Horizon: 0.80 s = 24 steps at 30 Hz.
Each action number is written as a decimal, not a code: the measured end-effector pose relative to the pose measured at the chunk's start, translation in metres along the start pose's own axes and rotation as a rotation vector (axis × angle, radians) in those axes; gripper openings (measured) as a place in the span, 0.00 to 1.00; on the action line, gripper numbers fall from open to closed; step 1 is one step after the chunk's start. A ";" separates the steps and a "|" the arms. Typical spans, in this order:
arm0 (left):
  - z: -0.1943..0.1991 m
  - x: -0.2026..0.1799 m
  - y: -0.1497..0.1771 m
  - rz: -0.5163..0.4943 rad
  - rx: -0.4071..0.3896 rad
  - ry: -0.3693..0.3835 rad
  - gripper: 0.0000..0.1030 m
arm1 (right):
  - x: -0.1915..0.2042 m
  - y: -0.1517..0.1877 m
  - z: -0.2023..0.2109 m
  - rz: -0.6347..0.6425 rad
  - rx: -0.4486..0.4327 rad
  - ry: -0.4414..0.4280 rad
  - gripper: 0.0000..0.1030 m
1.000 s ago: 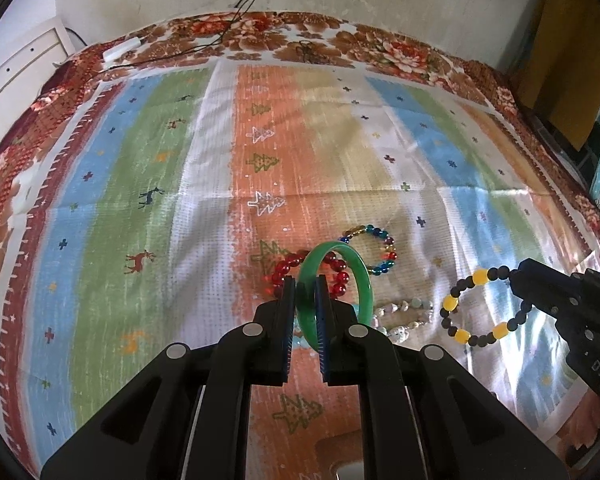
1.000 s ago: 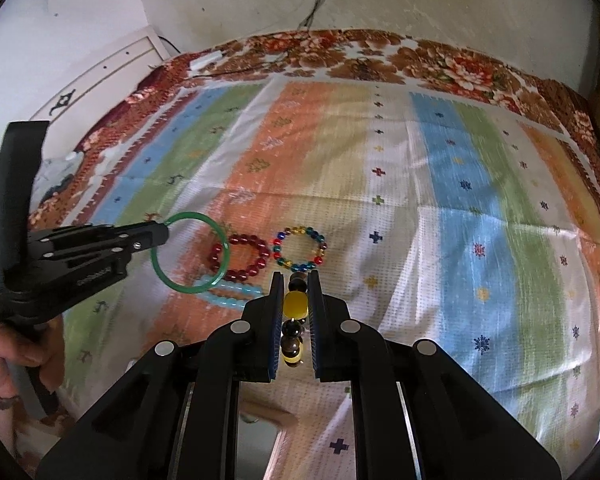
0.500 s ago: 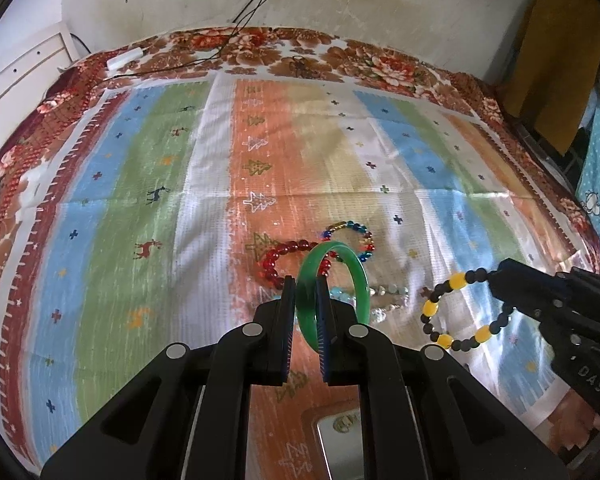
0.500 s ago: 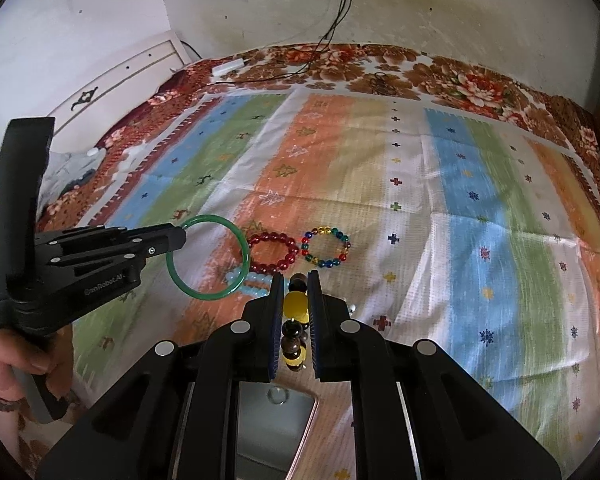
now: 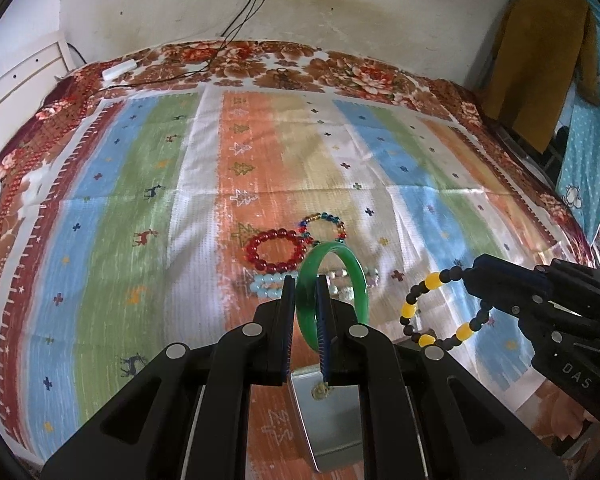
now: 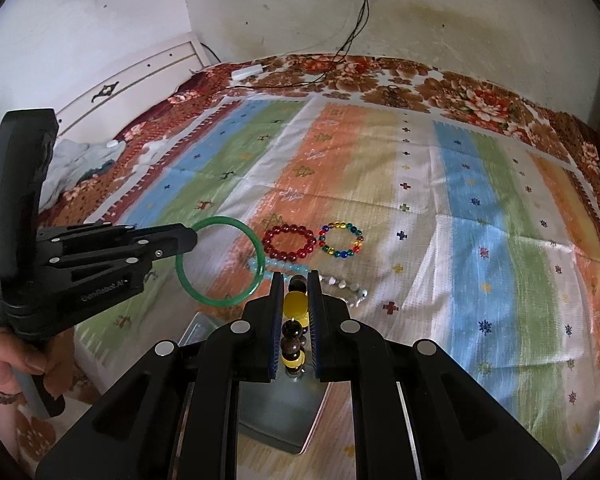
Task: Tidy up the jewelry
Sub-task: 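Lower both held bracelets into the tin box and open both tools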
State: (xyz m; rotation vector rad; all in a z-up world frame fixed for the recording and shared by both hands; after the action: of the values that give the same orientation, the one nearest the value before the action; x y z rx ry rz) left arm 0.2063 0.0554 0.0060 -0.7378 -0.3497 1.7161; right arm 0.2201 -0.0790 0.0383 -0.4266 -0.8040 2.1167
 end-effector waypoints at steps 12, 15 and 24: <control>0.011 -0.007 0.024 -0.036 0.000 -0.003 0.09 | 0.011 0.018 0.006 0.011 0.020 -0.023 0.12; 0.013 -0.007 0.031 -0.043 0.005 -0.001 0.09 | 0.013 0.022 0.010 0.008 0.017 -0.031 0.12; 0.011 -0.021 0.057 -0.112 0.037 -0.030 0.10 | 0.017 0.037 0.007 -0.022 0.050 -0.083 0.12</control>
State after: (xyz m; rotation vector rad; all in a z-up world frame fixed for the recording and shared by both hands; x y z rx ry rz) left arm 0.1581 0.0212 -0.0130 -0.6541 -0.3721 1.6250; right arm 0.1850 -0.0857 0.0186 -0.3039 -0.7971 2.1404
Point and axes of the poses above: each gripper's, at about its wrist camera, not at the fingertips, and z roughly against the way its jaws point, x to its left, y to its underside, the point moved 1 cm from there along -z, roughly the way its jaws point, and after that the axes turned 10 degrees about z, right-handed, at the moved point
